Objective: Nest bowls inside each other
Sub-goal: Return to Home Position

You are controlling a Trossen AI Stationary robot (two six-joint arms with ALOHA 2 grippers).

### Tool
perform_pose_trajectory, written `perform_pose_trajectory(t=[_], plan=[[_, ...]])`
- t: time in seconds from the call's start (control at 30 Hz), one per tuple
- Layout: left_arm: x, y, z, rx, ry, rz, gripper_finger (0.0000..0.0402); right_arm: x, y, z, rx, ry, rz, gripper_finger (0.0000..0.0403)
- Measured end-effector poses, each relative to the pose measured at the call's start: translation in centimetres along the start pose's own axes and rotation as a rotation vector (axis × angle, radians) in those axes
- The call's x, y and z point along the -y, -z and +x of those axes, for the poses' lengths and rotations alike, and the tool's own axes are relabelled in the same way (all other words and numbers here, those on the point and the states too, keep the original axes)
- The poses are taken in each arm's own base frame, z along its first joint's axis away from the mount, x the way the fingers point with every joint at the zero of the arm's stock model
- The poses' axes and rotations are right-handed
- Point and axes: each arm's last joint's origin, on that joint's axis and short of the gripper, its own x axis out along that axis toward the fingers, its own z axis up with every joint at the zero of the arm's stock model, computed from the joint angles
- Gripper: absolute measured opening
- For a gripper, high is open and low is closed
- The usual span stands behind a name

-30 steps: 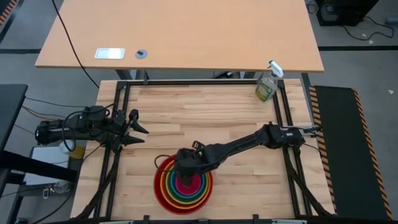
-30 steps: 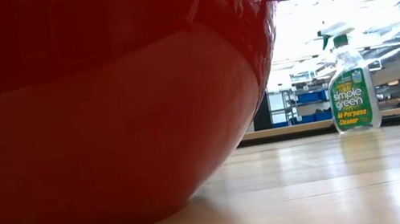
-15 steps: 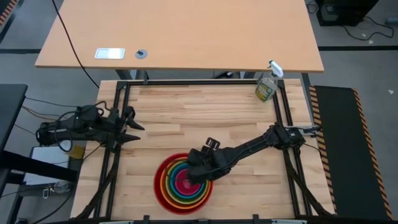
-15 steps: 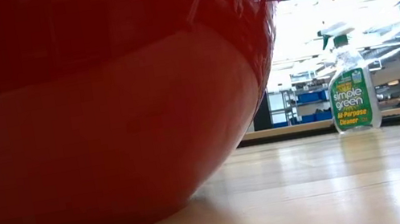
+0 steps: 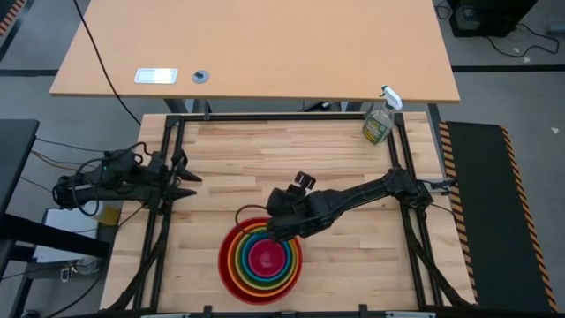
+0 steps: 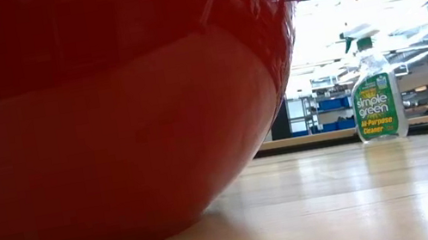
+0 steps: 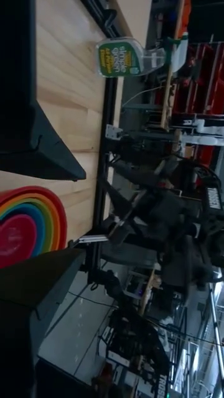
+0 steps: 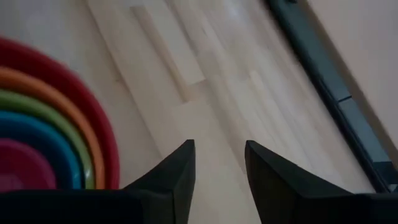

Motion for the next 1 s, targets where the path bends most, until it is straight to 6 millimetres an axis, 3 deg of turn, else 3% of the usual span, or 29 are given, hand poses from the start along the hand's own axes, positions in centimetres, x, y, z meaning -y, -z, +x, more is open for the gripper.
perform_pose_trajectory(t=[0.13,0.33,0.4,0.47,0.6,0.8,1.0], plan=[[0.0,0.1,0.0,-0.013,-0.002,-0.005,0.0192,-0.3,0.2,0.5,0.024,0.023,0.010,0.0141],[0.0,0.2,0.0,-0.016,-0.003,-0.007,0.0192,-2.6,2.2,4.4,0.026,0.003,-0.023,0.0138],[0.0,0.2,0.0,-0.021,-0.004,-0.013,0.0192,-2.3,3.4,5.4,-0.019,0.028,-0.037,0.0138],[-0.1,0.3,0.0,-0.032,-0.006,-0.019,0.0192,-1.3,3.9,5.1,-0.020,0.043,-0.005,0.0137],[-0.1,0.4,0.0,-0.038,-0.008,-0.019,0.0192,1.7,4.3,2.2,0.084,0.028,0.096,0.0134],[-0.1,0.3,0.0,-0.032,-0.033,-0.010,0.0192,6.2,7.0,-1.5,0.262,-0.098,0.268,0.0133],[-0.2,0.3,0.0,-0.032,-0.037,-0.010,0.0192,8.7,11.5,-0.4,0.400,-0.259,0.385,0.0130]])
